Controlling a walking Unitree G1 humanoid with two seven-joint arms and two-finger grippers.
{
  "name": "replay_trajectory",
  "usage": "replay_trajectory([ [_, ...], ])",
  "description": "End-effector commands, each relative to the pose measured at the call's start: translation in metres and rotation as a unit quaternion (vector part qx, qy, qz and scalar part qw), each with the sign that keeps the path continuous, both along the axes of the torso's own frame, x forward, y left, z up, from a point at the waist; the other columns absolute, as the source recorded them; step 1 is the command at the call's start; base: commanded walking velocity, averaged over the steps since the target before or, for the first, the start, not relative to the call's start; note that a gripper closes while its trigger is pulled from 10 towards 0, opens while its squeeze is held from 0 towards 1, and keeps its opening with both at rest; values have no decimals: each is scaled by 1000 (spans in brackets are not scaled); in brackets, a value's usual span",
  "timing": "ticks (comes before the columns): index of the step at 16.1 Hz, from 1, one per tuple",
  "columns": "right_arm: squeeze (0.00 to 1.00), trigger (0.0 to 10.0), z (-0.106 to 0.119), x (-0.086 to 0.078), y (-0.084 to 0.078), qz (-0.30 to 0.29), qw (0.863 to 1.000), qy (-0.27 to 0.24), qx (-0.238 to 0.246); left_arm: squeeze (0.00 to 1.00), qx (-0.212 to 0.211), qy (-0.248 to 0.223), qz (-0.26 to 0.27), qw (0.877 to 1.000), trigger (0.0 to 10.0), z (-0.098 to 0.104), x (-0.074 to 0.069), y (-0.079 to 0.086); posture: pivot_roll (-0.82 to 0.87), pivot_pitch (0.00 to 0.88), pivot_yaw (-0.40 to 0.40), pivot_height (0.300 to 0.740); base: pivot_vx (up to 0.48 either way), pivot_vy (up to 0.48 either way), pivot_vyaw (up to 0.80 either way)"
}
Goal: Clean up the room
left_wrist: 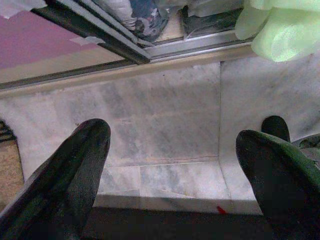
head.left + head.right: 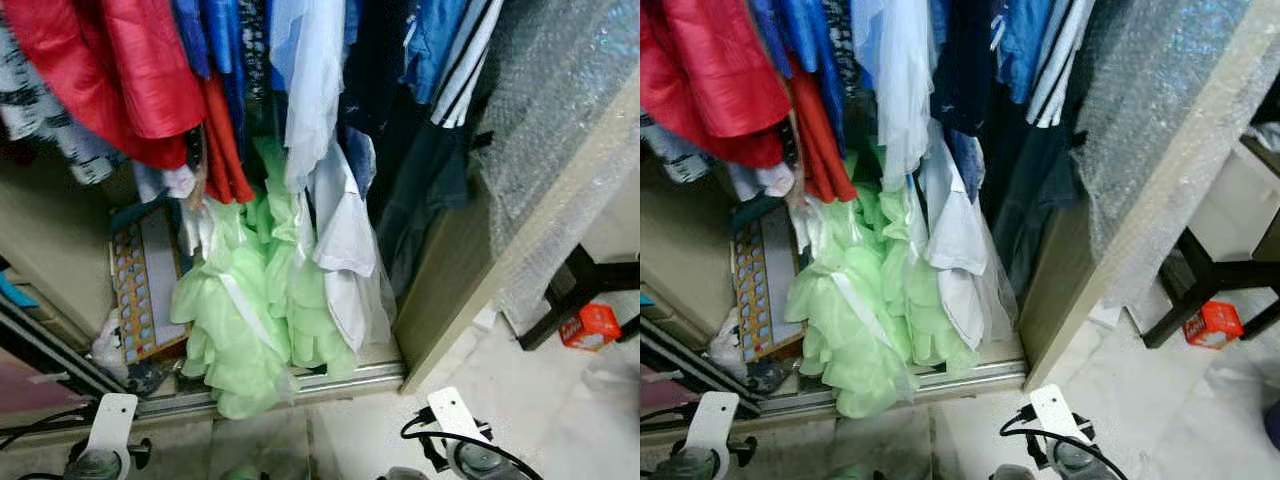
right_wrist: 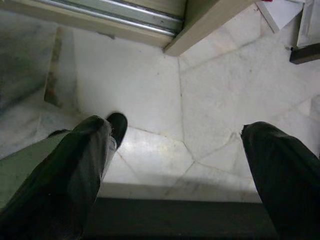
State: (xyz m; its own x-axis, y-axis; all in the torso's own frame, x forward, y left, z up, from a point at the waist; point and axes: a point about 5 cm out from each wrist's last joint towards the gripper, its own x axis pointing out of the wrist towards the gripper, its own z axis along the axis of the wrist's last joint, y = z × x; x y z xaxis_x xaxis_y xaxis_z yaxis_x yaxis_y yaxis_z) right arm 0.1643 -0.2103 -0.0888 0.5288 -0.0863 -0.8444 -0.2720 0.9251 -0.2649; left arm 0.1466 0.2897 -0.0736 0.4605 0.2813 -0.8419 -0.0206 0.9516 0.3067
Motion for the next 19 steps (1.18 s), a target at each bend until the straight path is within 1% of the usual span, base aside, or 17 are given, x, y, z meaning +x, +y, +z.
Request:
replay_trajectory([
  [1, 0, 10000, 2, 2, -5, -1, 1000, -3, -5, 0, 6, -4, -4, 1000, 10000, 1, 3, -1, -36, 0, 22, 740, 0, 0, 0],
  [3, 0, 10000, 7, 10, -13, -27, 999, -20, -10, 0, 19, -17, 9, 1000, 10000, 2, 3, 0, -36, 0, 22, 740, 0, 0, 0],
  [4, 0, 10000, 19, 29, -22, -55, 997, -56, -10, 0, 29, -44, 46, 998, 10000, 3, 3, 2, -37, 0, 23, 740, 0, 0, 0],
  [5, 0, 10000, 25, 38, -27, -66, 995, -73, -10, 0, 27, -55, 56, 997, 10000, 4, 4, 2, -40, 0, 23, 740, 0, 0, 556],
  [6, 0, 10000, 32, 48, -31, -78, 993, -92, -8, 0, 25, -82, 54, 995, 10000, 10, 19, 1, -37, 0, 21, 740, 0, 0, 575],
  [7, 0, 10000, 38, 57, -33, -87, 990, -109, -1, 0, 28, -127, 39, 991, 10000, 26, 51, -2, -37, 0, 21, 740, 0, 0, 581],
  [8, 0, 10000, 48, 73, -31, -98, 986, -136, 18, 0, 19, -165, 24, 986, 10000, 39, 73, -5, -40, 0, 20, 740, 0, 0, 0],
  [9, 0, 10000, 57, 85, -29, -104, 981, -157, 36, 0, 10, -187, 10, 982, 10000, 45, 83, -7, -39, 0, 20, 740, 0, 0, 0],
  [11, 0, 10000, 67, 102, -17, -117, 973, -182, 77, 0, -2, -208, 8, 978, 10000, 52, 92, -9, -41, 0, 21, 740, 0, 0, 0],
  [12, 0, 10000, 71, 110, -9, -120, 970, -184, 103, 0, -15, -224, 5, 974, 10000, 56, 98, -13, -46, 0, 21, 740, 0, 0, 0],
  [13, 0, 10000, 79, 121, -1, -117, 965, -188, 143, 0, -46, -248, -14, 968, 10000, 60, 107, -23, -49, 0, 20, 740, 0, 0, 0],
  [14, 0, 10000, 84, 125, 1, -118, 960, -190, 168, 0, -57, -257, -23, 965, 10000, 61, 109, -28, -53, 0, 20, 740, 0, 0, 0],
  [15, 0, 10000, 87, 127, 4, -103, 959, -192, 181, 0, -73, -274, -44, 958, 10000, 64, 112, -35, -51, 0, 17, 740, 0, 0, 0],
  [16, 0, 10000, 88, 126, 8, -92, 958, -191, 192, 0, -78, -284, -50, 954, 10000, 66, 112, -38, -50, 0, 16, 740, 0, 0, 0],
  [17, 0, 10000, 98, 119, 21, -55, 952, -197, 229, 0, -89, -328, -73, 937, 10000, 79, 114, -46, -44, 0, 12, 740, 0, 0, 0],
  [18, 0, 10000, 102, 116, 25, -47, 950, -199, 237, 0, -92, -341, -76, 933, 10000, 83, 114, -48, -43, 0, 13, 740, 0, 0, 0],
  [19, 0, 10000, 120, 100, 33, -18, 944, -214, 250, 0, -103, -400, -91, 906, 10000, 109, 114, -58, -37, 18, 8, 740, 0, 0, 0],
])
